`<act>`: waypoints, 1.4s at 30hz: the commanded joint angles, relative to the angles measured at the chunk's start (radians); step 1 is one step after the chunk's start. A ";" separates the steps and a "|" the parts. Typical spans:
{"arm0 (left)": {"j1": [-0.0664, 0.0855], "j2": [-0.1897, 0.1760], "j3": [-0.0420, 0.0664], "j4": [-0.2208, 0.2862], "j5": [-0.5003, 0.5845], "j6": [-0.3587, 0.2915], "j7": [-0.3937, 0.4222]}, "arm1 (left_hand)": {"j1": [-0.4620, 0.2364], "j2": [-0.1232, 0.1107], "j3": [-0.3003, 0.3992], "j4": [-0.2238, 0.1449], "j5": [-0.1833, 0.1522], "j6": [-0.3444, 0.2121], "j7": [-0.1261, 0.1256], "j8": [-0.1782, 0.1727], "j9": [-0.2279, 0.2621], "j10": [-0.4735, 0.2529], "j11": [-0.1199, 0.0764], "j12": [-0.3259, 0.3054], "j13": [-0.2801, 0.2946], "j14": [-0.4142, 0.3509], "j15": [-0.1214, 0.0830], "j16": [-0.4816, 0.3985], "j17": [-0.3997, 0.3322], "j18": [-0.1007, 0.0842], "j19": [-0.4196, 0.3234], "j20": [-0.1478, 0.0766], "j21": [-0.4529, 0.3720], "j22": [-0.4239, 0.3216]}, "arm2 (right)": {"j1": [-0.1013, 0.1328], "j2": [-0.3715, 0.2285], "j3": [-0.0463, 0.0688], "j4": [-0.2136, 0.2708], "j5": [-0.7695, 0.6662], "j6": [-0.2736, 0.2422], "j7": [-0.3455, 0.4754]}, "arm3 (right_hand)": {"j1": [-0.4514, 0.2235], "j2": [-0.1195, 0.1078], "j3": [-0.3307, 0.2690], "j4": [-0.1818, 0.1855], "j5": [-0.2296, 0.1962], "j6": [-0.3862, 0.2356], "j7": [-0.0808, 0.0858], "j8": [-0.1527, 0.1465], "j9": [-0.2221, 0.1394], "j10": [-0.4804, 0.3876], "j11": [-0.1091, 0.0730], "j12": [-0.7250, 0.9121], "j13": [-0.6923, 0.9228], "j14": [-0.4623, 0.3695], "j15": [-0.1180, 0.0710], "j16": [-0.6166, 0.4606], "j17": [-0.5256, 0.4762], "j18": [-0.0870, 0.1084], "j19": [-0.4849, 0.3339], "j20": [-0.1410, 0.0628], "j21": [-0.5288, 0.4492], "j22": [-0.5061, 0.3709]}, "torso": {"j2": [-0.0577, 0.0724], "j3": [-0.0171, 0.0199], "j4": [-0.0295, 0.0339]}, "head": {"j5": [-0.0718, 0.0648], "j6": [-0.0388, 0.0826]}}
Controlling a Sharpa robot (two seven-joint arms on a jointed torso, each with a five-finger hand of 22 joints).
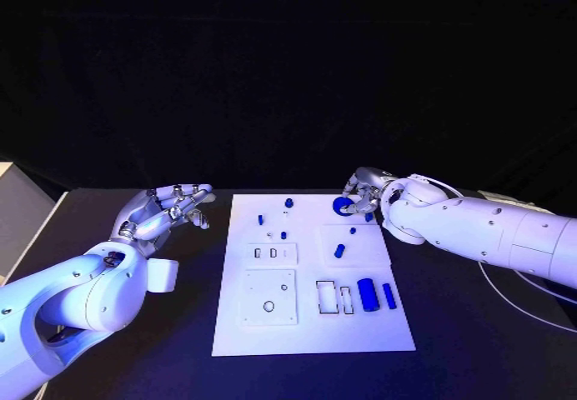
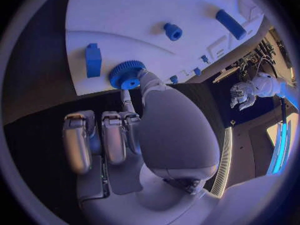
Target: Assemble the parts on the task board
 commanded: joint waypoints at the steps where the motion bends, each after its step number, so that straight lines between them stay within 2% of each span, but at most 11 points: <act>1: 0.000 0.003 0.001 0.001 -0.009 0.017 0.003 | -0.006 -0.002 0.006 -0.001 -0.001 -0.006 -0.001 0.003 0.002 -0.008 -0.002 -0.002 0.001 -0.001 0.001 0.006 -0.001 0.014 -0.008 0.000 0.004 0.001 | -0.002 0.005 0.000 -0.005 -0.008 0.020 0.010 | 0.004 0.005 0.005 -0.001 0.004 0.002 0.001 0.005 0.000 0.104 0.008 0.002 0.263 0.095 0.006 0.003 0.219 -0.010 0.096 0.008 0.004 0.249 | -0.001 -0.0015 0.0004 | 0.001 -0.001; 7: 0.000 0.003 0.001 0.001 -0.010 0.017 0.003 | -0.005 -0.002 0.007 -0.002 -0.001 -0.006 -0.001 0.003 0.002 -0.008 -0.001 -0.002 0.001 -0.001 0.001 0.006 -0.001 0.014 -0.009 0.000 0.005 0.002 | -0.004 0.007 0.000 -0.008 -0.014 0.029 0.008 | 0.008 0.009 0.011 -0.001 0.008 0.007 0.000 0.009 0.000 0.104 0.008 0.002 0.263 0.095 0.006 0.003 0.218 -0.010 0.097 0.008 0.004 0.249 | 0.000 -0.0019 -0.0009 | 0.002 -0.003; 16: 0.000 0.000 0.001 0.002 -0.011 0.015 0.002 | -0.005 -0.002 0.007 -0.002 -0.001 -0.006 -0.001 0.003 0.002 -0.008 -0.001 -0.002 0.001 -0.001 0.001 0.006 -0.001 0.014 -0.009 0.000 0.005 0.002 | -0.007 0.005 0.000 -0.011 -0.033 0.035 0.003 | 0.020 0.006 0.030 -0.002 0.046 0.011 -0.001 0.012 -0.002 0.104 0.007 0.002 0.263 0.095 0.005 0.003 0.218 -0.011 0.097 0.008 0.005 0.250 | -0.001 -0.0016 -0.0007 | 0.002 -0.005; 25: 0.000 -0.001 0.001 0.001 -0.011 0.013 0.002 | -0.005 -0.002 0.007 -0.002 -0.001 -0.006 -0.001 0.003 0.002 -0.008 -0.001 -0.002 0.001 -0.001 0.001 0.006 -0.001 0.014 -0.009 0.000 0.005 0.002 | -0.008 -0.001 0.000 0.001 -0.050 0.011 0.009 | 0.009 -0.020 0.024 0.001 0.047 -0.013 0.006 0.001 -0.008 0.104 0.013 0.002 0.263 0.095 0.010 0.003 0.219 -0.011 0.096 0.011 0.005 0.250 | 0.000 -0.0005 -0.0013 | 0.002 -0.003; 34: -0.001 -0.001 0.001 0.001 -0.011 0.012 0.002 | -0.005 -0.002 0.007 -0.002 -0.001 -0.006 -0.001 0.003 0.002 -0.008 -0.001 -0.002 0.001 -0.001 0.001 0.006 -0.001 0.014 -0.009 0.000 0.005 0.002 | -0.010 -0.005 0.000 0.010 -0.056 0.003 0.014 | 0.002 -0.024 0.019 0.002 0.042 -0.022 0.008 -0.003 -0.010 0.104 0.015 0.002 0.263 0.096 0.011 0.004 0.223 -0.011 0.097 0.013 0.006 0.252 | -0.001 -0.0010 -0.0001 | 0.000 -0.005; 40: -0.001 -0.001 0.001 0.001 -0.011 0.010 0.002 | -0.005 -0.002 0.007 -0.002 -0.001 -0.006 -0.001 0.003 0.002 -0.008 -0.001 -0.002 0.001 -0.001 0.001 0.006 -0.001 0.014 -0.009 0.000 0.005 0.002 | -0.011 -0.007 0.000 0.012 -0.057 0.011 0.015 | -0.010 -0.030 0.011 0.002 0.075 -0.030 0.011 -0.004 -0.012 0.104 0.018 0.002 0.263 0.095 0.015 0.004 0.223 -0.011 0.097 0.017 0.006 0.252 | -0.001 -0.0011 -0.0001 | 0.000 -0.005; 42: -0.001 -0.001 0.001 0.001 -0.011 0.010 0.002 | -0.005 -0.002 0.007 -0.002 -0.001 -0.006 -0.001 0.003 0.002 -0.008 -0.001 -0.002 0.001 -0.001 0.001 0.006 -0.001 0.014 -0.009 0.000 0.005 0.002 | -0.011 -0.008 0.000 0.012 -0.057 0.013 0.015 | -0.012 -0.031 0.010 0.002 0.108 -0.032 0.012 -0.003 -0.013 0.104 0.019 0.002 0.263 0.096 0.016 0.004 0.224 -0.011 0.098 0.018 0.007 0.253 | -0.001 -0.0013 0.0000 | 0.000 -0.005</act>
